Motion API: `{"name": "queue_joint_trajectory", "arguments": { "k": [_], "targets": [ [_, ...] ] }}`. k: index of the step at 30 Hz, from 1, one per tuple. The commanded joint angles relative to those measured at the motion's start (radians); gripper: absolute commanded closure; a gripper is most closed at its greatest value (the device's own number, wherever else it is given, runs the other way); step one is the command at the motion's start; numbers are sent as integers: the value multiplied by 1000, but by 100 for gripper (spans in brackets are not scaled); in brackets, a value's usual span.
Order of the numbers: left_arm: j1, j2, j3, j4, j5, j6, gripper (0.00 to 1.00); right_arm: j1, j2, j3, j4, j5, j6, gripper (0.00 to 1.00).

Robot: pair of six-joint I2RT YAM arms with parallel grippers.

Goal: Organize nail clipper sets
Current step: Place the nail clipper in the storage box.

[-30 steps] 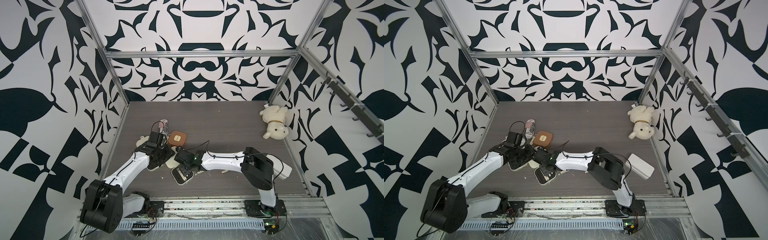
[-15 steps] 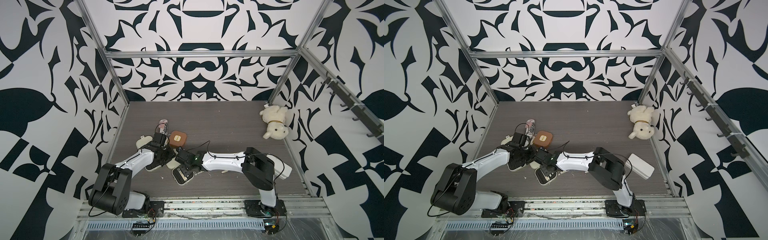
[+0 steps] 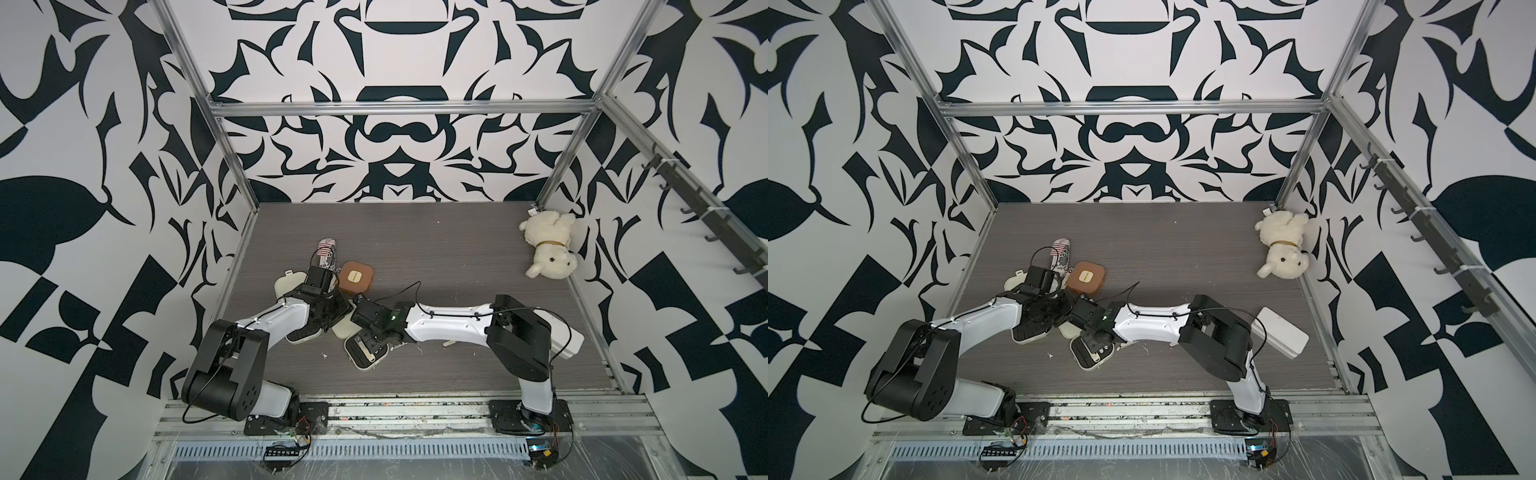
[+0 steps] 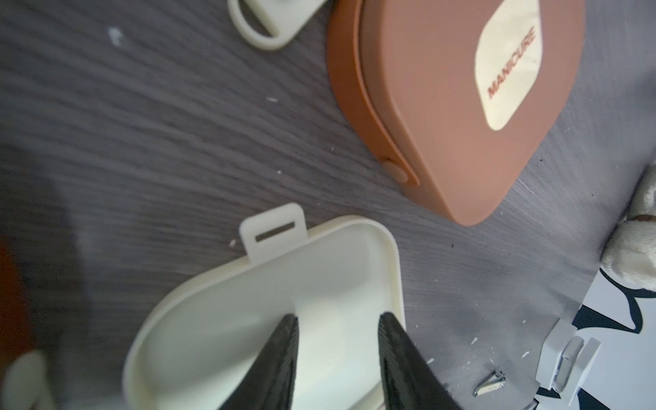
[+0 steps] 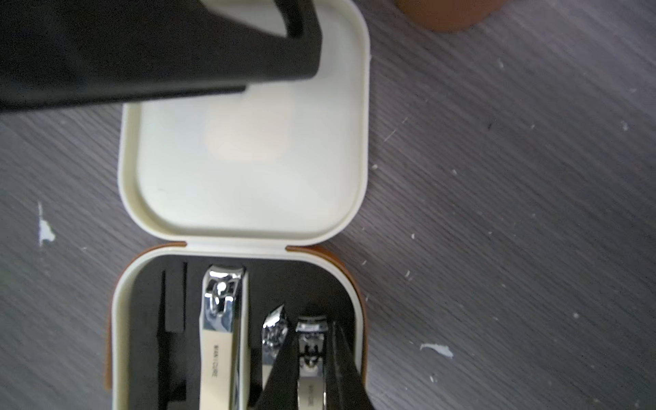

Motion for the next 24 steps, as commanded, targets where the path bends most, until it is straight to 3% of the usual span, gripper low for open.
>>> {"name": "queue_joint_trajectory", "arguments": {
  "k": [1,24],
  "targets": [
    [10,53,-47,-79,-44,19,58,5,-56,-6,-49,-5,-22,91],
    [16,66,-45,-78,-37,27,60,11,3,-38,-32,-47,-3,89]
  ]
}}
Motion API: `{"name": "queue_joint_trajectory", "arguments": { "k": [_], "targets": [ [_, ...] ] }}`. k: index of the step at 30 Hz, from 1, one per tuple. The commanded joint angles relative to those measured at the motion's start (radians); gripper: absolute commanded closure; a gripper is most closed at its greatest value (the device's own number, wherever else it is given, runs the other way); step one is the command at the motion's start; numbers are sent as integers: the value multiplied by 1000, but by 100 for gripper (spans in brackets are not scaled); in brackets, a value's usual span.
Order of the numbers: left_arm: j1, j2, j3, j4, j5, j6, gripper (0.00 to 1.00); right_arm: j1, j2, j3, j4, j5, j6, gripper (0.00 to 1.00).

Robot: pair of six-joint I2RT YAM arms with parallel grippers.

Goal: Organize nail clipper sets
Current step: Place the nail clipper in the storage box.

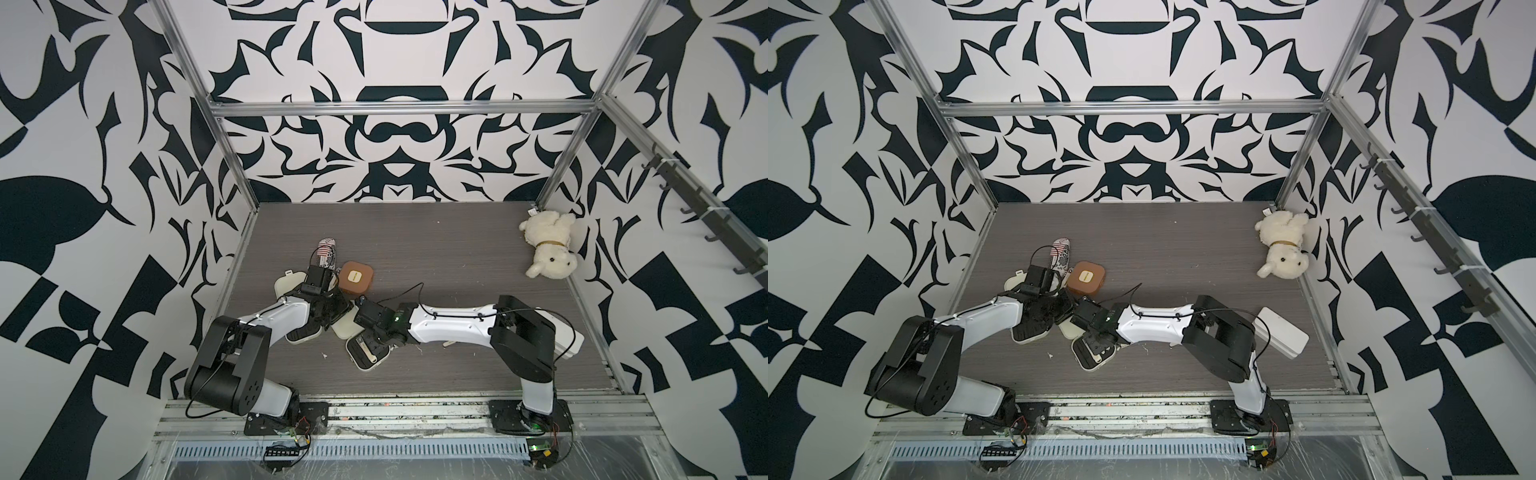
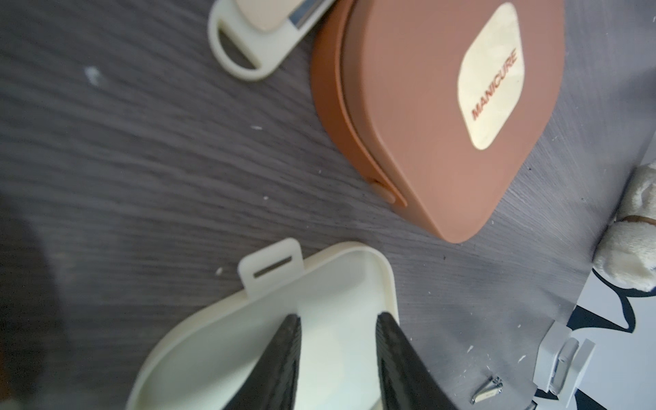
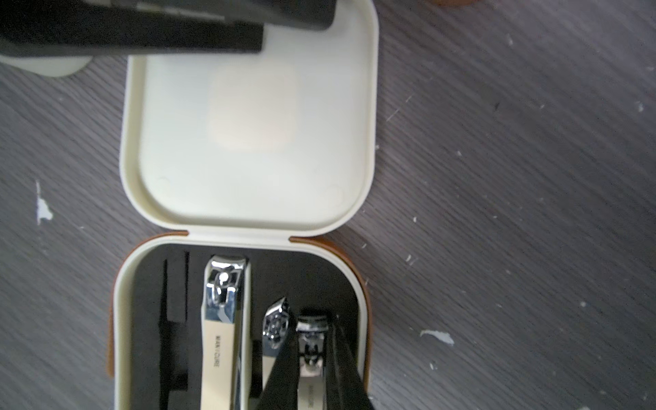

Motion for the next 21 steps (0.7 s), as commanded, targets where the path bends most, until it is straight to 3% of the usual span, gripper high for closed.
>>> {"name": "queue_joint_trajectory", "arguments": {
  "k": [1,21],
  "targets": [
    [4,43,-46,-121,-46,19,60,12,18,7,-54,-18,5,88],
    [2,43,-53,-111,-35,20,61,-2,26,77,-76,18,-3,76]
  ]
}}
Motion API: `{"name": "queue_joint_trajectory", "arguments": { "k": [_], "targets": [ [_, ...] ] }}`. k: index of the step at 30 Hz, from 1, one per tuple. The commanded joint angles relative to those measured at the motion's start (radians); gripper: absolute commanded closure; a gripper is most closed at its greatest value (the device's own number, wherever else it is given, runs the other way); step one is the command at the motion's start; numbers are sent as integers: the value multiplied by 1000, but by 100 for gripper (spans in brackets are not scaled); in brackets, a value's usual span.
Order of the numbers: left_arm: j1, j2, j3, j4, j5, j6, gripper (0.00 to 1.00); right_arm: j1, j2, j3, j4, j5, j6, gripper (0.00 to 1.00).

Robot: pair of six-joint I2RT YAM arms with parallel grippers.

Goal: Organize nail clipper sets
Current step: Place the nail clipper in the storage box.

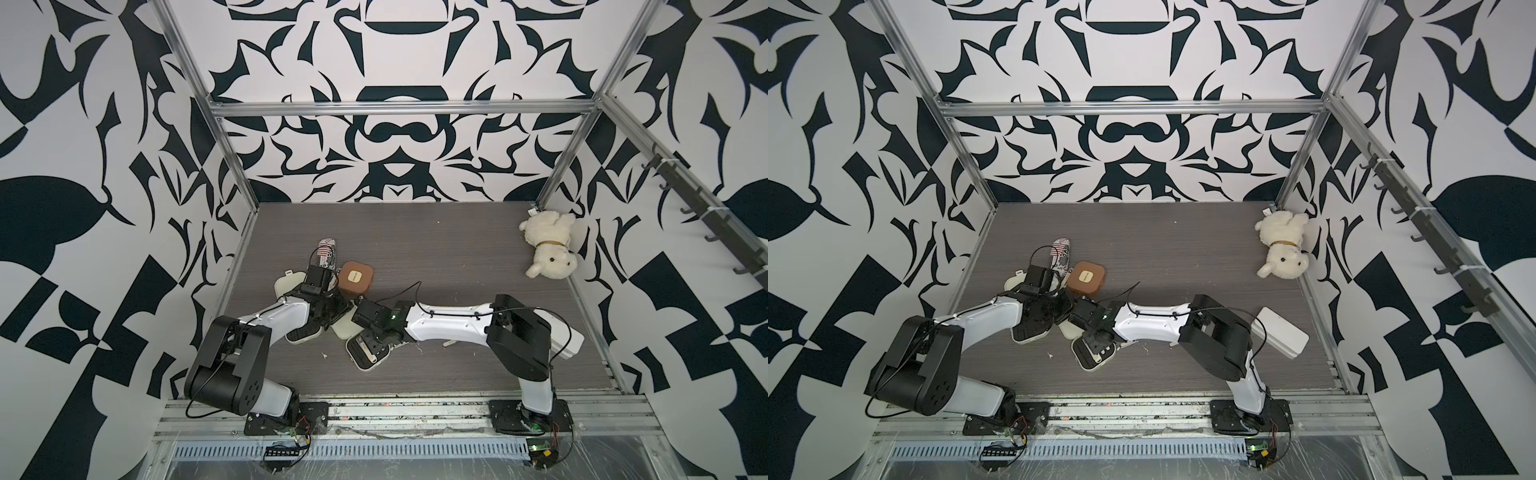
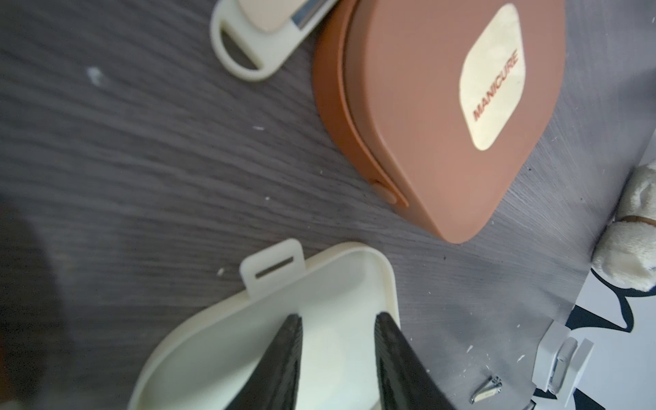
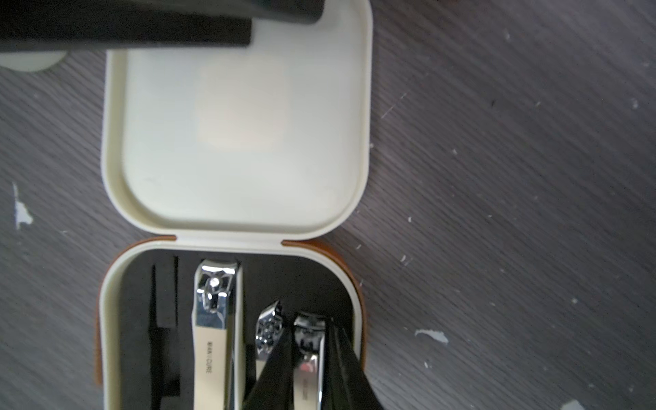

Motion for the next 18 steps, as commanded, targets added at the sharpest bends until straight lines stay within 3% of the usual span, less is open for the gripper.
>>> {"name": "queue_joint_trajectory", "arguments": {
  "k": [1,18],
  "targets": [
    [2,43,-52,-113,-39,18,61,1,2,31,-20,7,-6,75],
    [2,50,-59,-108,-37,18,62,-15,-2,64,-33,48,0,70]
  ]
}}
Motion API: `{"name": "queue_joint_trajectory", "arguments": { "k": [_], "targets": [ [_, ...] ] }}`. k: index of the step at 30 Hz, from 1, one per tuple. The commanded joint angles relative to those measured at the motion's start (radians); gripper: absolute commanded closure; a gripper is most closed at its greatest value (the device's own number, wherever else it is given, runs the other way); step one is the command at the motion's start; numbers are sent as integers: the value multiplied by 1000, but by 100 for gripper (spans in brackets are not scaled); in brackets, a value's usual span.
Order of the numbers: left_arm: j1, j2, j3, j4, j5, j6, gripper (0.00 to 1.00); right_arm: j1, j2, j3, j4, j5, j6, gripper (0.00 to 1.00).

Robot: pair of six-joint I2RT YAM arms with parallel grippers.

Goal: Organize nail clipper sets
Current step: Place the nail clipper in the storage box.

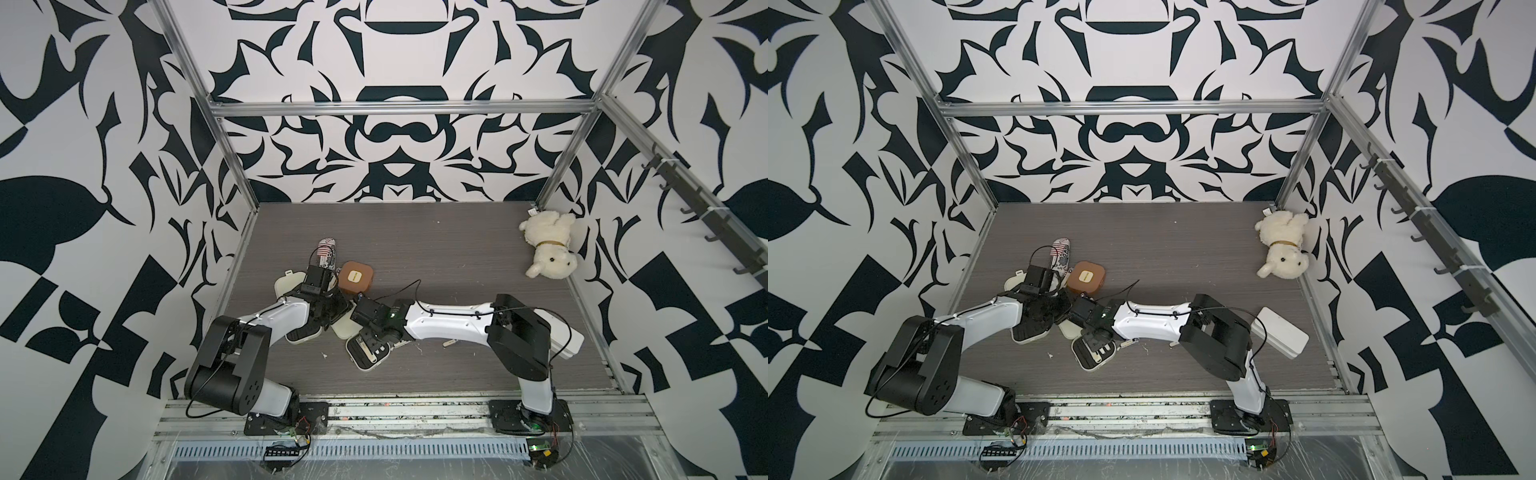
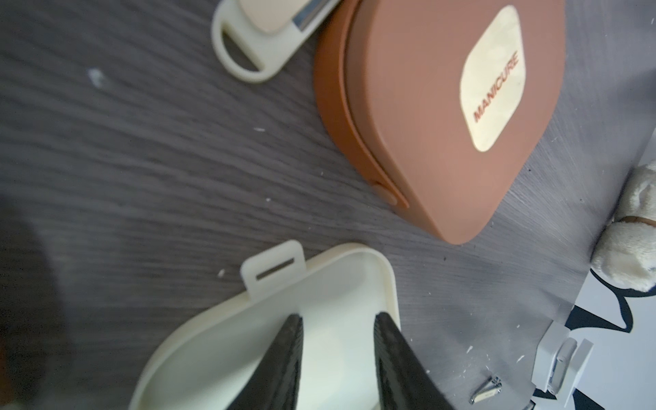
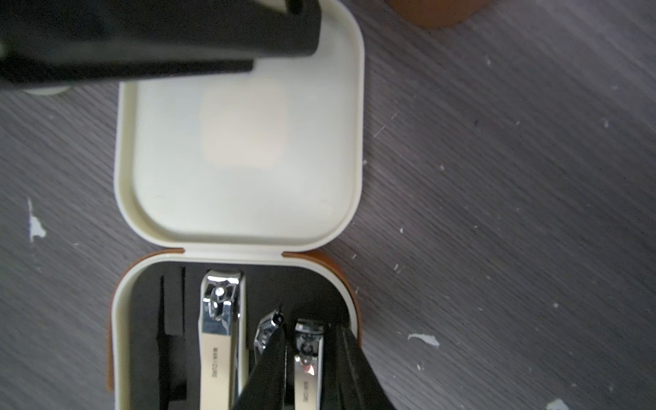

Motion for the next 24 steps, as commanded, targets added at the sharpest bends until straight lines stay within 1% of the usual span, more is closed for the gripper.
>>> {"name": "queue_joint_trajectory", "arguments": {
  "k": [1,8,19,24],
  "targets": [
    [2,51,-59,-111,-39,19,62,-10,-4,42,-22,30,2,70],
    [2,55,-65,-105,-35,19,62,-12,-12,60,-24,29,3,71],
    [2,61,-59,-105,-35,19,62,-12,-14,61,-23,4,6,85],
    [2,63,-58,-105,-33,20,62,-13,-5,49,-12,-5,11,88]
  ]
}}
